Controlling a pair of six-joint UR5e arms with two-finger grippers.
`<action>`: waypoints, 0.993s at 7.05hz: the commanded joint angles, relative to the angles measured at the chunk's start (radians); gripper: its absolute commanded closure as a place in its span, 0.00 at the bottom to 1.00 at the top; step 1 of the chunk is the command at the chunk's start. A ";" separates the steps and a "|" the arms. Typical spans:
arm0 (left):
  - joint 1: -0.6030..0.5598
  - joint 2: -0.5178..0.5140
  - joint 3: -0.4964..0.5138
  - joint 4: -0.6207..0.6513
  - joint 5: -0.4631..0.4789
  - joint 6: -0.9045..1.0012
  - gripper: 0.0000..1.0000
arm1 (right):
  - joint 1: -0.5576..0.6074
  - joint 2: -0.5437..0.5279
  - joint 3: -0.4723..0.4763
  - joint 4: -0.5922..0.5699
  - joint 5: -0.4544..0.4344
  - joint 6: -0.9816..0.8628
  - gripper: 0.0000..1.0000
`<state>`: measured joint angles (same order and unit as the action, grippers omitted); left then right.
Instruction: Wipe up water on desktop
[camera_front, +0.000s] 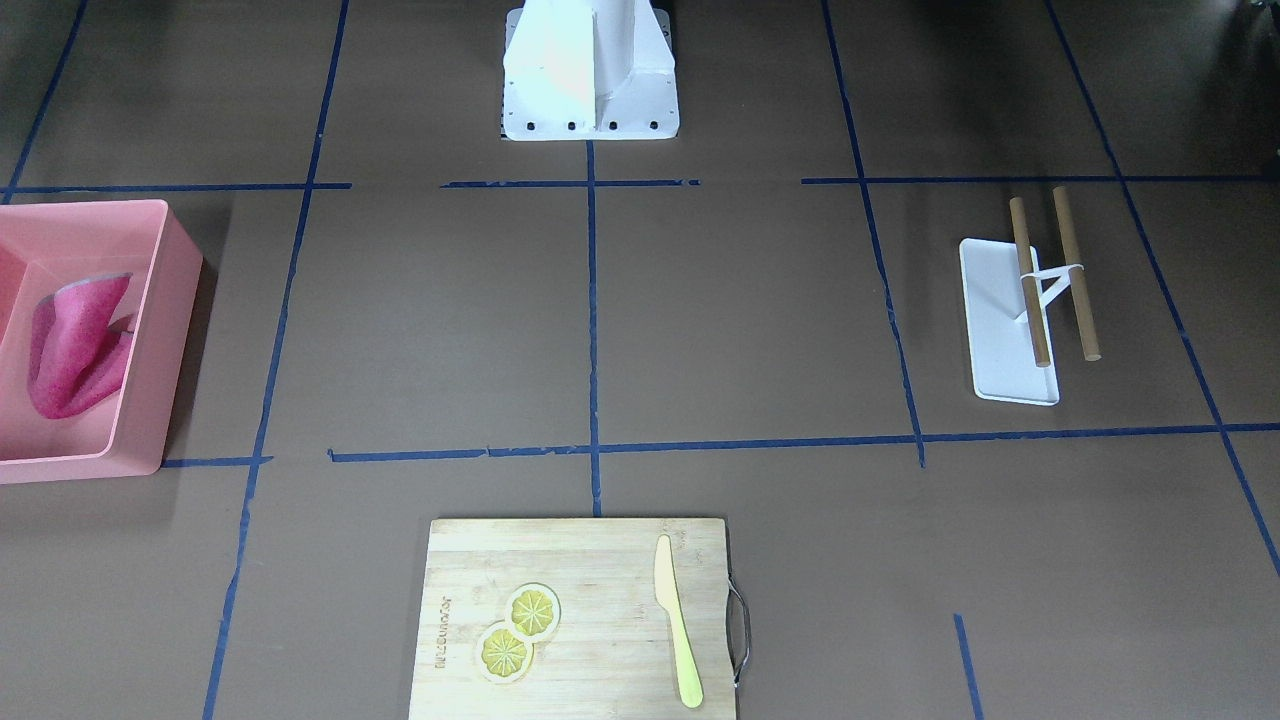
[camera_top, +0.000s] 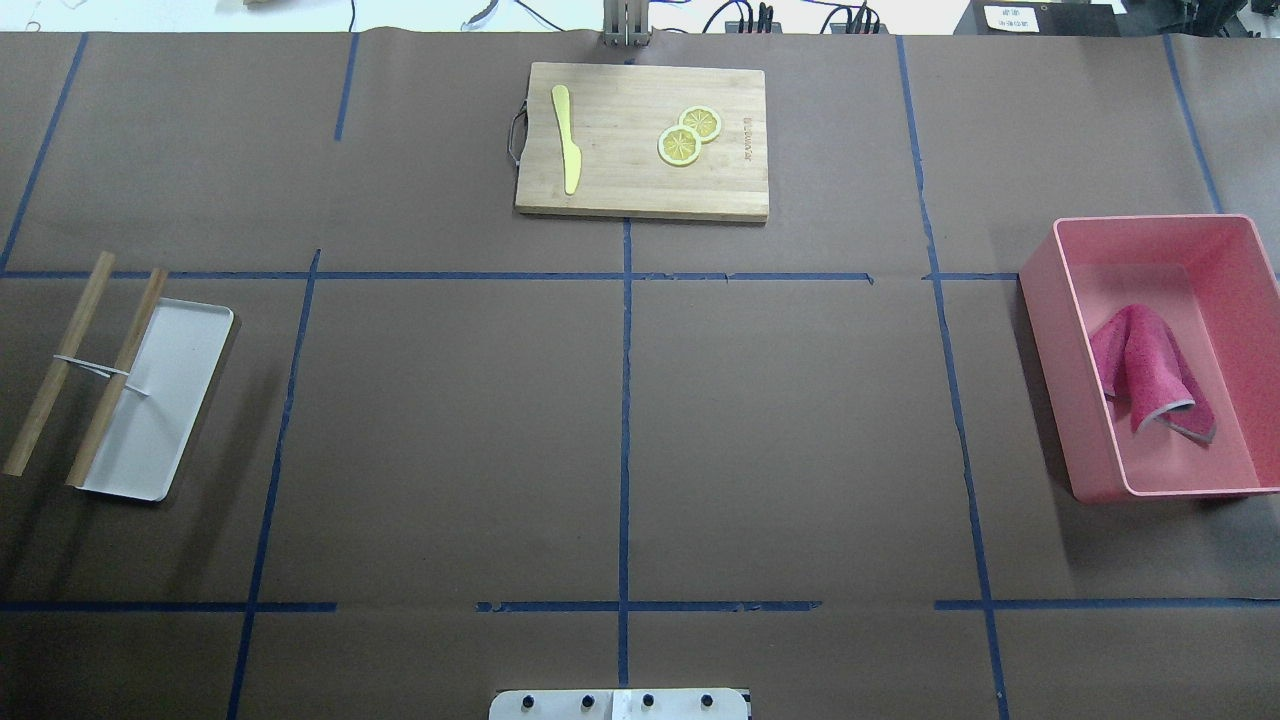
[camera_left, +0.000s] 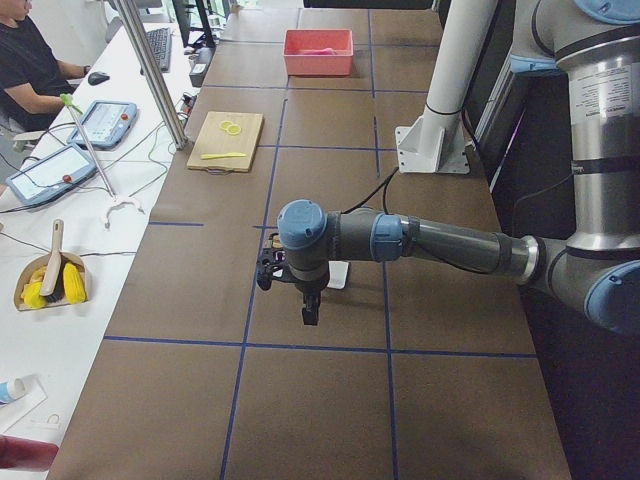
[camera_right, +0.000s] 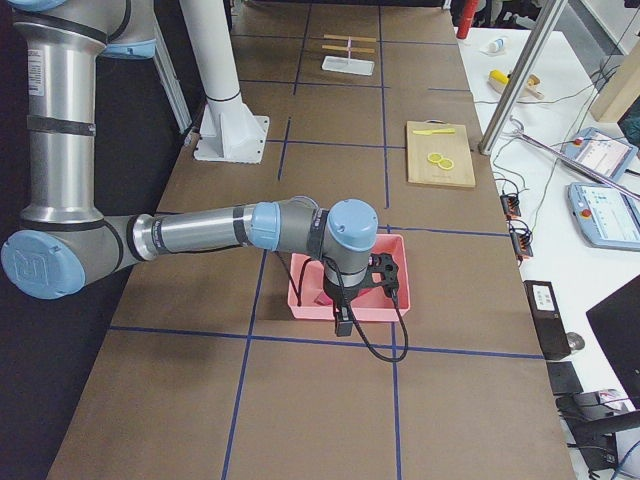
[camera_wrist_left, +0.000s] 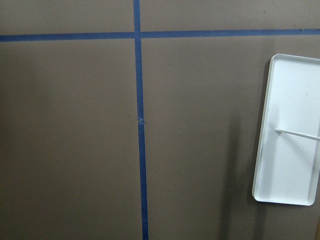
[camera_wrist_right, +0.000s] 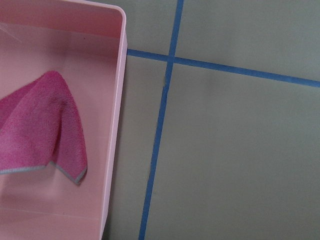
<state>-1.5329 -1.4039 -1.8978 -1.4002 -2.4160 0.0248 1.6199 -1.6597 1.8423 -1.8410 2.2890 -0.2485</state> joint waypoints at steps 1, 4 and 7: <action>0.002 -0.015 0.029 -0.020 -0.003 0.003 0.00 | 0.000 -0.003 -0.005 -0.001 0.001 0.008 0.00; 0.004 -0.020 0.066 -0.028 0.006 0.003 0.00 | 0.000 -0.002 -0.005 0.002 -0.005 0.008 0.00; 0.002 -0.032 0.059 -0.020 0.008 0.003 0.00 | 0.000 -0.006 0.008 0.002 0.000 0.008 0.00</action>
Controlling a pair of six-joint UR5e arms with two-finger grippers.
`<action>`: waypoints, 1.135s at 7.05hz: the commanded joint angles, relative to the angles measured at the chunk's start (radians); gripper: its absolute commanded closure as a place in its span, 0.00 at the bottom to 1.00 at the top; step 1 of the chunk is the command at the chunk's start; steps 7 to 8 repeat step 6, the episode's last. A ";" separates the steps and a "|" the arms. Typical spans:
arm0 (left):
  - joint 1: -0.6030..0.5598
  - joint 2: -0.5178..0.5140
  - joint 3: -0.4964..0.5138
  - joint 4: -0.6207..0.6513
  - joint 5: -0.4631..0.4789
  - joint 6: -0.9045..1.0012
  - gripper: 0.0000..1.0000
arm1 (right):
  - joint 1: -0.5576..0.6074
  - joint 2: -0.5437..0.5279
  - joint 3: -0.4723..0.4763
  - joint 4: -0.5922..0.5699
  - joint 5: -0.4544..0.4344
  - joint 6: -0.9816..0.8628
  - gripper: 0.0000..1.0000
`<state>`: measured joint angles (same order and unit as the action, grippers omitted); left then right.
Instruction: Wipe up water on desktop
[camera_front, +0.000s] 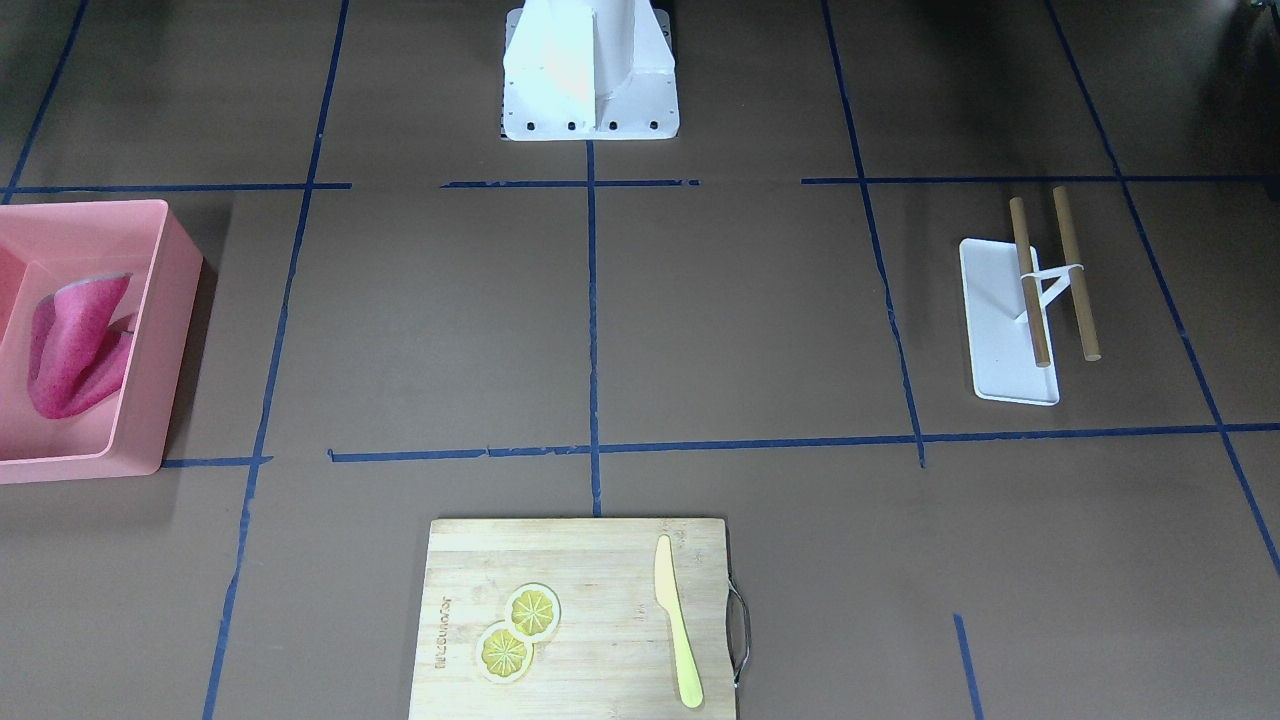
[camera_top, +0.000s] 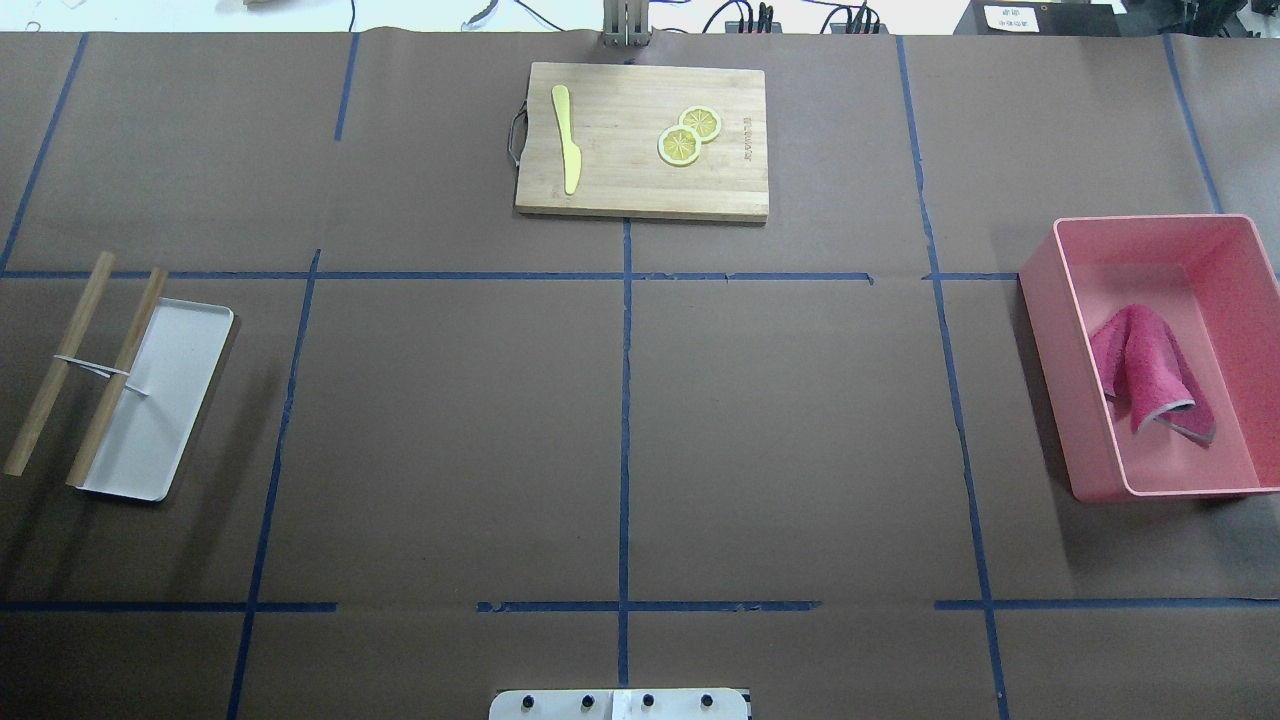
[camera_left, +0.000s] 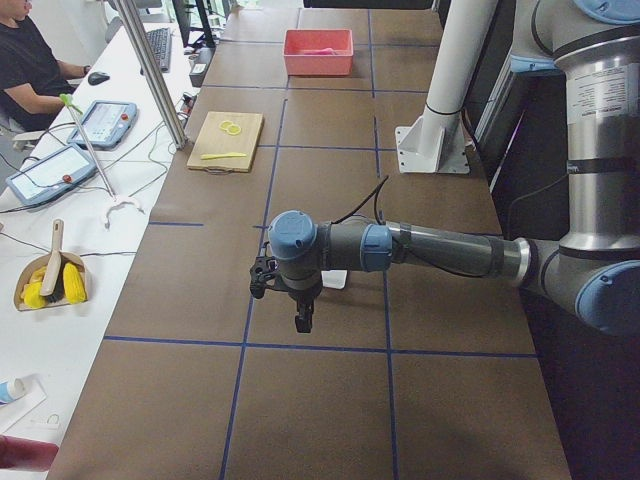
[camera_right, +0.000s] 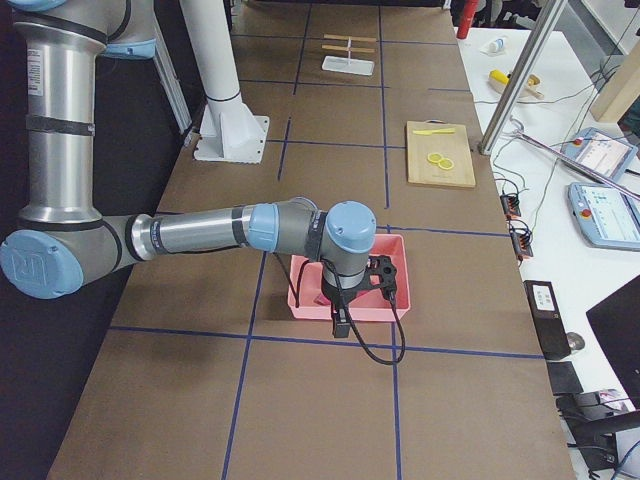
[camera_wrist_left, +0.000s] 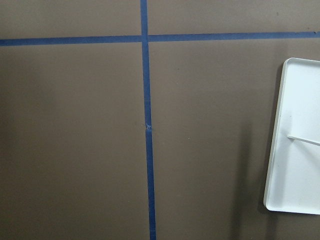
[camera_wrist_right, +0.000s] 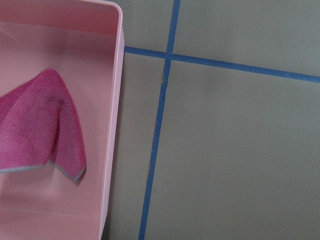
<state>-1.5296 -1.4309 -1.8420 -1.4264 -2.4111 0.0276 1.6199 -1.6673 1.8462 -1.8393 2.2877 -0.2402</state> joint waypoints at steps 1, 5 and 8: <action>-0.004 0.007 -0.014 0.007 -0.003 0.000 0.00 | -0.023 0.006 0.002 0.000 0.001 -0.002 0.00; -0.004 0.007 0.003 0.009 0.036 0.000 0.00 | -0.076 0.017 -0.076 0.023 -0.005 -0.001 0.00; -0.006 0.012 -0.002 0.007 0.037 0.000 0.00 | -0.078 0.021 -0.074 0.023 -0.002 -0.001 0.00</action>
